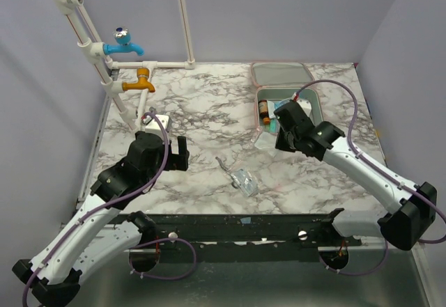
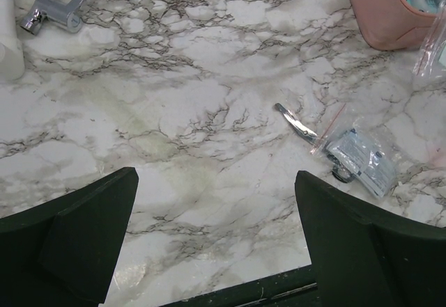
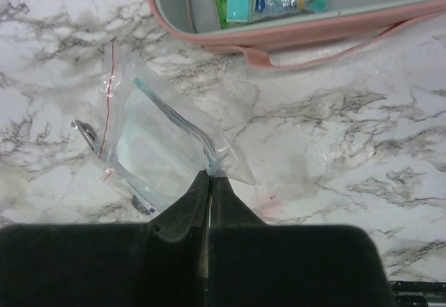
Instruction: Organize the medicine kit
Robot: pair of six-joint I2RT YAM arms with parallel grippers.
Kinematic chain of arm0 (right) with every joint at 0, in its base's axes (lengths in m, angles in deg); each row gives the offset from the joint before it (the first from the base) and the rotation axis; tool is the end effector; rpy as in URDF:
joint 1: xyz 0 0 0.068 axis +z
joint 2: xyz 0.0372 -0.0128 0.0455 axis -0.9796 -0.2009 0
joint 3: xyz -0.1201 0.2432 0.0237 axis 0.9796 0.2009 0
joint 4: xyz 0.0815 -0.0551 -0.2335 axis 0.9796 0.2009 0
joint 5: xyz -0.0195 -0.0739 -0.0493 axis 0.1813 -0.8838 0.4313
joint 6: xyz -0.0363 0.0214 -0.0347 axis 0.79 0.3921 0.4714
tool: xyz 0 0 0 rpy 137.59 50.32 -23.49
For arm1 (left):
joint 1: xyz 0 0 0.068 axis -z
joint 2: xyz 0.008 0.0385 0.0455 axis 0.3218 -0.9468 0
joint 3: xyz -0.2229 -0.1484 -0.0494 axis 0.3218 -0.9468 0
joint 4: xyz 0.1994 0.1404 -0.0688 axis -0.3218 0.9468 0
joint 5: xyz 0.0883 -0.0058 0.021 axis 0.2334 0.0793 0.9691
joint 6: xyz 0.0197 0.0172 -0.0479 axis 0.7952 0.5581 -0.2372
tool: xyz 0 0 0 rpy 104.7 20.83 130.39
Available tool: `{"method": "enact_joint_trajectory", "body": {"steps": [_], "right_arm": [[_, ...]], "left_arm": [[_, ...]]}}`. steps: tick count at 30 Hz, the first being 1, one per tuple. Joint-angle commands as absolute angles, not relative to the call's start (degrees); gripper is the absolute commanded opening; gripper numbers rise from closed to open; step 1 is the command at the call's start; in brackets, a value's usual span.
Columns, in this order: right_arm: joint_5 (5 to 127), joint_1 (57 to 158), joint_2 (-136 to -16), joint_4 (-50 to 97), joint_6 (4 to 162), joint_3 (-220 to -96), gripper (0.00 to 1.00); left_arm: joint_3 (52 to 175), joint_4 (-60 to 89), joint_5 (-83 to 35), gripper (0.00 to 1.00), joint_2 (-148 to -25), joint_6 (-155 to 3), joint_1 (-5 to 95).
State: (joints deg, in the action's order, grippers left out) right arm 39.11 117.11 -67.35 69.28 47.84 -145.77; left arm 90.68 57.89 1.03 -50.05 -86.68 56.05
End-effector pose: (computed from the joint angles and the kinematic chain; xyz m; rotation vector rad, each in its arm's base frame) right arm 0.1993 0.1439 0.2976 0.2047 2.4584 0.1782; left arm 0.1109 -0.0711 0.3233 0.1047 2.1078 -0.3127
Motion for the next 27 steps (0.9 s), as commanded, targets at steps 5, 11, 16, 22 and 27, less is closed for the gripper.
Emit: {"method": "enact_joint_trajectory", "body": {"steps": [5,11,16,22,27], "right_arm": [[27.45,116.86,-68.81,71.99,50.47,-154.88,0.01],[26.75,111.43,-70.1,66.96,54.03,-156.58,0.01],[32.31,104.9,-71.64,60.58,59.73,-155.1,0.01],[32.69,98.79,-73.86,56.79,60.07,-153.28,0.01],[32.03,93.91,-75.23,53.44,53.31,-149.64,0.01]], "left_arm": [[89.86,57.69,-0.25,0.99,-48.57,-86.78,55.73],[89.79,57.66,-0.66,0.98,-47.98,-86.8,55.7],[89.68,57.65,-1.07,0.99,-47.48,-86.8,55.74],[89.59,57.3,-2.15,0.99,-46.91,-86.8,55.79],[89.47,56.96,-3.32,0.99,-46.42,-86.56,55.76]]}}
